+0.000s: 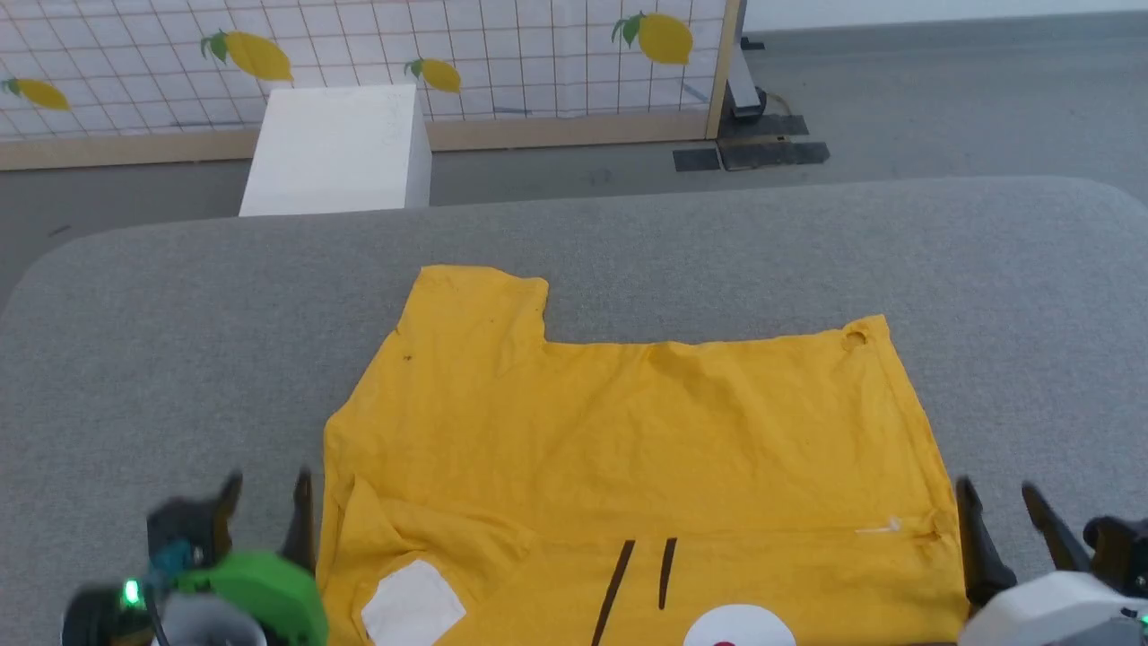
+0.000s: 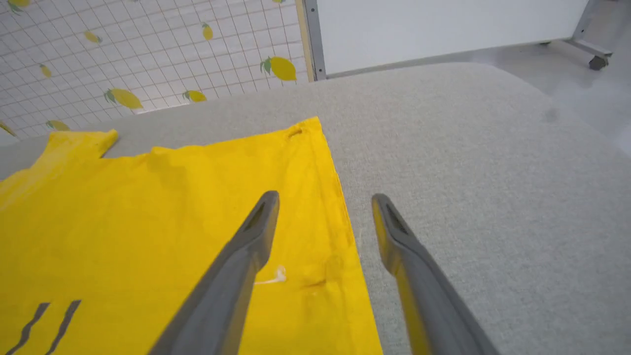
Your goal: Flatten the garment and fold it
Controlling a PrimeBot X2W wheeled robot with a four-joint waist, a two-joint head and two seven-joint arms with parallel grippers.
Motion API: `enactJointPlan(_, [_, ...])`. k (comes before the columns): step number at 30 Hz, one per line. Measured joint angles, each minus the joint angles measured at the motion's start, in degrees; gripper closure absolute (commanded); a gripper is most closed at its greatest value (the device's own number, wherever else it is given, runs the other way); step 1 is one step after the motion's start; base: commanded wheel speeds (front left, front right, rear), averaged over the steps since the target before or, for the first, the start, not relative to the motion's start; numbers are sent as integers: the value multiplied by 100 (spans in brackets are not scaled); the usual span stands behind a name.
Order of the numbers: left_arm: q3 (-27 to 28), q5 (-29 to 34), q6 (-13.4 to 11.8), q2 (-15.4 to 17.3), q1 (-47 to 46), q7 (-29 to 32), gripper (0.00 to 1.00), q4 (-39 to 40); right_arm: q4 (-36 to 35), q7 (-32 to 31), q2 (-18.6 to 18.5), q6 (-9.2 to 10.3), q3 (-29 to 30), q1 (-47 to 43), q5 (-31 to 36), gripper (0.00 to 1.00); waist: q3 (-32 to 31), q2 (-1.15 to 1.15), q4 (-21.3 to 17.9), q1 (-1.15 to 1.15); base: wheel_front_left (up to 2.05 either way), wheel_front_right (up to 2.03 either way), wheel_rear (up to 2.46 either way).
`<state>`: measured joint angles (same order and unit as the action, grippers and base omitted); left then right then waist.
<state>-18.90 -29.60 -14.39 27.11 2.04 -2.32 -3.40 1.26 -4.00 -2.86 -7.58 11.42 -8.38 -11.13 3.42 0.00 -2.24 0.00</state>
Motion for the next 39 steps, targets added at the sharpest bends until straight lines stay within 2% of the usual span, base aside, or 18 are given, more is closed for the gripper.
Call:
enactJointPlan(3, [-31,198,215,71,-608,-236,0,-2,-236,522,-1,0,-268,163,241,0,114,0,-52,0,0,0,0])
enactJointPlan(6, [-103,282,578,118,-1407,-256,0,-176,-364,944,-59,0,-511,385,338,0,295,0,-116,0,0,0,0])
enactJointPlan(7, [-209,250,1106,188,-2400,-86,0,-638,-448,1205,-183,0,-778,681,333,0,572,0,-213,0,0,0,0])
enactJointPlan(9, [-267,237,1389,242,-2938,114,0,-921,-468,1234,-233,0,-977,850,319,0,751,0,-276,0,0,0,0])
enactJointPlan(13, [-376,216,1760,334,-3867,628,0,-1412,-467,1244,-297,0,-1306,1238,248,0,1121,0,-419,0,0,0,0])
enactJointPlan(16, [-497,135,1941,364,-4369,1132,0,-1766,-465,1263,-291,0,-1446,1500,245,0,1394,0,-542,0,0,0,0])
enactJointPlan(20, [-642,-188,2076,400,-4899,1939,0,-2160,-424,1319,-261,0,-1534,1735,208,0,1734,0,-728,1,0,0,0])
enactJointPlan(25, [-811,-438,2090,503,-5250,3169,0,-2514,-322,1400,-203,0,-1575,1837,196,0,2064,0,-960,1,0,0,0])
enactJointPlan(30, [-832,-523,1926,602,-5363,3930,0,-2617,-203,1470,-152,0,-1617,1901,192,0,2278,0,-1172,1,0,0,0])
enactJointPlan(34, [-791,-554,1780,694,-5378,4122,0,-2497,-121,1485,-138,0,-1659,1942,190,0,2367,0,-1269,1,0,0,0])
enactJointPlan(35, [-799,-568,1769,709,-5377,4164,5,-2468,-102,1475,-141,0,-1689,1983,191,0,2379,0,-1278,1,0,0,0])
enactJointPlan(36, [-817,-568,1769,727,-5377,4200,66,-2417,-81,1430,-151,0,-1722,2057,196,0,2389,0,-1285,1,0,0,0])
enactJointPlan(37, [-829,-568,1767,751,-5377,4239,100,-2381,-60,1369,-167,0,-1756,2153,203,0,2396,0,-1286,1,0,0,0])
enactJointPlan(39, [-840,-576,1762,769,-5377,4317,100,-2315,9,1173,-212,0,-1771,2399,231,0,2407,0,-1285,1,0,0,0])
